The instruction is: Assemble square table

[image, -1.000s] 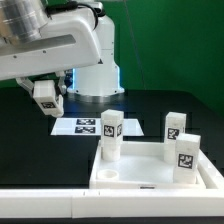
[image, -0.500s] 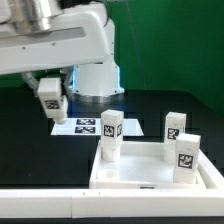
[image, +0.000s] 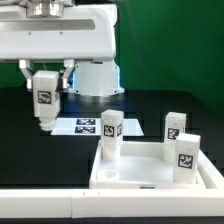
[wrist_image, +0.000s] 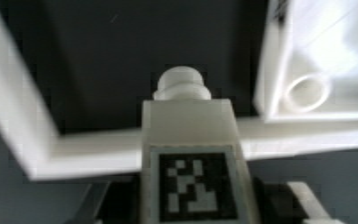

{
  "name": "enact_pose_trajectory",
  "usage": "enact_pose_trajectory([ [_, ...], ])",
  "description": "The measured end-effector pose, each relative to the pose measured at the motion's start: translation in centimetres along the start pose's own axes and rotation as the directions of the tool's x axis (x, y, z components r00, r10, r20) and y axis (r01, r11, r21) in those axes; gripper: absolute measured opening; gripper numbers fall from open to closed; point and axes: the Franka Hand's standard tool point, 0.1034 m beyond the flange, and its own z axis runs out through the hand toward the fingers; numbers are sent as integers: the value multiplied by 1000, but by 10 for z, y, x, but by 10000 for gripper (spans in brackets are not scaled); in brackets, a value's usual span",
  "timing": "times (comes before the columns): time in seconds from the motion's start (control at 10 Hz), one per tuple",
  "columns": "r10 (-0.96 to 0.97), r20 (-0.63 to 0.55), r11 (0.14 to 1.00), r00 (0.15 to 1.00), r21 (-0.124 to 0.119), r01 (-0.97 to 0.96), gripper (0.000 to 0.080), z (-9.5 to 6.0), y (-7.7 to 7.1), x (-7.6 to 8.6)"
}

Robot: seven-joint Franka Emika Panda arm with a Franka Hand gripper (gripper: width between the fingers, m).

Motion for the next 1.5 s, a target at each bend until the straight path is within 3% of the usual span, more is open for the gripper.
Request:
enact_pose_trajectory([
  [0.1, -33, 8, 999, 999, 9, 33, 285, 7, -26, 10],
  [0.3, -7, -14, 1000, 1000, 28, 7, 285, 13, -63, 37],
  [0.8, 20, -11, 999, 1000, 26, -20, 285, 19, -63, 31],
  [1.0, 11, -13, 1000, 1000, 27, -10, 285, 32, -75, 25],
  [1.5, 3, -6, 1000, 1000, 17, -3, 285, 55, -84, 11],
])
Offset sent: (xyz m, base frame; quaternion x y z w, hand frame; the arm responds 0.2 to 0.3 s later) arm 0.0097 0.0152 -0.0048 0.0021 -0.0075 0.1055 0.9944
